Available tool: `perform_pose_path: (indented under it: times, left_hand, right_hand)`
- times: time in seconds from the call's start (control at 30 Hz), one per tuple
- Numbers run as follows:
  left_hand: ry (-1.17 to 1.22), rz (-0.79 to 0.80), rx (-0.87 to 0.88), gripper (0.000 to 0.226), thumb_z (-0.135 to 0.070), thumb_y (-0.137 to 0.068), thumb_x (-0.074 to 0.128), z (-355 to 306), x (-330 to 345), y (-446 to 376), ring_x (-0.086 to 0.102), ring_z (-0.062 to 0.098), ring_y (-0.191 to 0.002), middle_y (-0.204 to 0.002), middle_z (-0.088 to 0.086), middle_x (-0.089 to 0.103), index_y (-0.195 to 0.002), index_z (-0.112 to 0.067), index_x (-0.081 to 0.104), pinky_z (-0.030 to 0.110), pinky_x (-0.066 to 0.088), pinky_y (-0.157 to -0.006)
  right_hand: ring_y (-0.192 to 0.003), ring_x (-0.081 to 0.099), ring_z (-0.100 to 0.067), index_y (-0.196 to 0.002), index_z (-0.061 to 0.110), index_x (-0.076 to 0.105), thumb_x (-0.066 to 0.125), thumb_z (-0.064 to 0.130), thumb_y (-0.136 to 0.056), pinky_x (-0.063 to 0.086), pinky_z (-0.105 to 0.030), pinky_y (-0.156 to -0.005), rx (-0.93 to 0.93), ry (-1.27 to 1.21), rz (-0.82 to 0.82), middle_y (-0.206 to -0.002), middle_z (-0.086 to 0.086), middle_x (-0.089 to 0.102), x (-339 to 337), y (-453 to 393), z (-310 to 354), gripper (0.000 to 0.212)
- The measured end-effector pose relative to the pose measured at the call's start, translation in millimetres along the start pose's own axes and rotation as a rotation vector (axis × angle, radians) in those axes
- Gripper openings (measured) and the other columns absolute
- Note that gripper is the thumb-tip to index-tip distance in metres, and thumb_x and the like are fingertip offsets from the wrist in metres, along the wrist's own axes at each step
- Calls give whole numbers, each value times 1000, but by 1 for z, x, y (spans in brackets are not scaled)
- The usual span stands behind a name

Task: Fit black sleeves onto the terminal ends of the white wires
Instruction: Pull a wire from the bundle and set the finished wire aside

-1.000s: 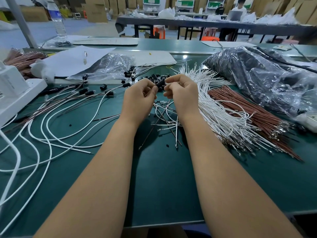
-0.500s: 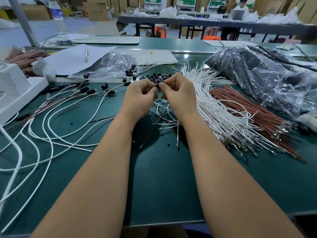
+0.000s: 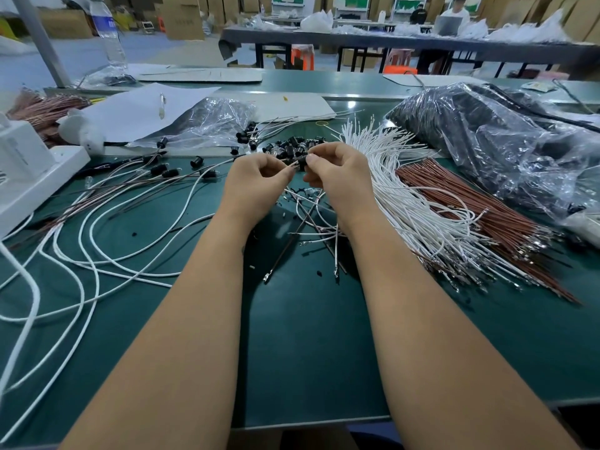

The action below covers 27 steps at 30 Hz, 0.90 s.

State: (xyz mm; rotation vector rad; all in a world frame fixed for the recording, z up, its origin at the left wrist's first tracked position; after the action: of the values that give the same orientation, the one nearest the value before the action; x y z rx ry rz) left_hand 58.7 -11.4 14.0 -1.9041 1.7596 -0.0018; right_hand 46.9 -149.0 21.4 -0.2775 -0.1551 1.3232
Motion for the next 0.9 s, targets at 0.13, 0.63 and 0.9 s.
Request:
perform_pose_path:
  times: [0.13,0.63,0.9]
  left_hand:
    - [-53,32,32,10,-14,-92,60,-4,5,1,43,-8,-43,-60,-7,51,-85,-8,64,5,33,-48]
    - [-51,39,39,9,-13,-93,59,-6,10,3,48,-6,-48,-65,-6,57,-89,-8,66,6,35,-50]
    - [68,24,33,27,-6,-88,64,-10,6,2,63,15,-72,-88,13,69,-115,-6,61,16,48,-64]
  right_hand:
    - [-65,65,-12,-84,15,63,59,3,-91,57,-29,-70,60,-62,10,-77,-3,66,2,0,-2,15]
    - [-56,60,-2,-83,14,63,59,5,-91,52,-17,-60,79,-55,31,-75,-1,64,5,2,-2,12]
    - [-57,60,-7,-87,8,64,60,0,-87,51,-19,-58,75,-100,26,-73,-4,64,4,2,1,9]
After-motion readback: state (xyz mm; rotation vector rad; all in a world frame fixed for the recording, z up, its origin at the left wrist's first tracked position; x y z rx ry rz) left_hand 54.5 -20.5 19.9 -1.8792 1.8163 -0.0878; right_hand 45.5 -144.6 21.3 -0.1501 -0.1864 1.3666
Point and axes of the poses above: each hand's wrist, its own y-axis away from the middle knuckle, its own x-axis out of the palm, z = x × y, the point moved 2 cm from there along -y, towards the middle knuckle
